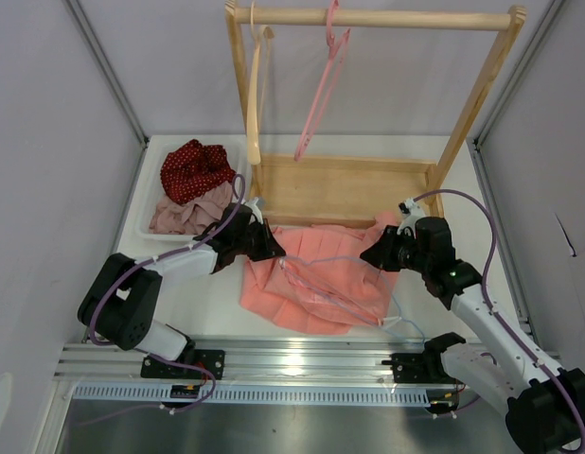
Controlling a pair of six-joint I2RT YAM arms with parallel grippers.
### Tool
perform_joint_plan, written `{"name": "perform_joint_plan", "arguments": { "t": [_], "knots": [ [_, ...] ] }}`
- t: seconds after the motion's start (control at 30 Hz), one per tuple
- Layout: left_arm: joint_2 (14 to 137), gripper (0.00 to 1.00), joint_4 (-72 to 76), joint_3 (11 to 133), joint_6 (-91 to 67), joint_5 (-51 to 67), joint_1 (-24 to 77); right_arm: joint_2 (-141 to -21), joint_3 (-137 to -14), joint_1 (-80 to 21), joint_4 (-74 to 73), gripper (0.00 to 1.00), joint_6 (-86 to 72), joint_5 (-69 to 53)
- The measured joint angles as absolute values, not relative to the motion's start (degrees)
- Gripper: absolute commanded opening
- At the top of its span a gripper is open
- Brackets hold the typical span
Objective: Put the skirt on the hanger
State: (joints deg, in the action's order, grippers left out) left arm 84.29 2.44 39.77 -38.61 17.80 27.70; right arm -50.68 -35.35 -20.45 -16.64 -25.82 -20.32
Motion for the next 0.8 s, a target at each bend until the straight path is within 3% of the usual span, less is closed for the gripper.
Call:
{"name": "perform_joint_plan", "arguments": {
  "t": [0.8],
  "knots": [
    [83.2,0.00,1.4,40.3,-37.4,18.5,27.6,-51.1,-34.3,-22.6,-11.9,0.00,-27.4,-16.4]
  ]
}}
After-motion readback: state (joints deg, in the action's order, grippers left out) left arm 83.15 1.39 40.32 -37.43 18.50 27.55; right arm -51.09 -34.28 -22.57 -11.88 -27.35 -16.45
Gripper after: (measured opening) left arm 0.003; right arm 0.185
